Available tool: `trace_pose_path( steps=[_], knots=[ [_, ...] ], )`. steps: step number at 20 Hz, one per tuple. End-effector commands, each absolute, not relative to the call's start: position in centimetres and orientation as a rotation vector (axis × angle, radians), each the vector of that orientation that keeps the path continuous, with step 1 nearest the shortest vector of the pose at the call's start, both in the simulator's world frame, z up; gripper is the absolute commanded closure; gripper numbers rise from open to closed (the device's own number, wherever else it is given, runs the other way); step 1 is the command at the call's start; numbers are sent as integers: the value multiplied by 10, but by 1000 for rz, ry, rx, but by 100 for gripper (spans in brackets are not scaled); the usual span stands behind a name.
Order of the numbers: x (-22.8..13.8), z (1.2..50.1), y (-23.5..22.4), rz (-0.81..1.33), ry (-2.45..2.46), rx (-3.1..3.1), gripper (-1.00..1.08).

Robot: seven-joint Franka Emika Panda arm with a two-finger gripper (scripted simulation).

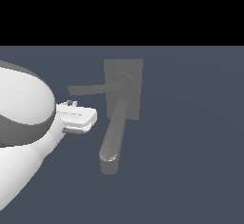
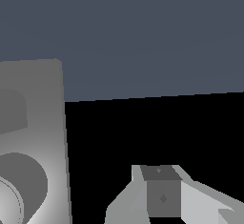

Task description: Turn on the faucet by rotating a designated handle.

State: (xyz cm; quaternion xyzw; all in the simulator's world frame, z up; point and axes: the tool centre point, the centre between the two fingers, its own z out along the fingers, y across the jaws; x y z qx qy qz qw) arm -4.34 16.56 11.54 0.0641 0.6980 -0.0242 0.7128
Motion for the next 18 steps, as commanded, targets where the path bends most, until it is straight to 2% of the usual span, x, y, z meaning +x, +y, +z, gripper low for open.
trace_pose_path(
  steps=[1,18],
  knots=[
    [-45,110,163,-60,1560,133,108],
    [-38,115,134,-119,1570,89,108]
  ],
)
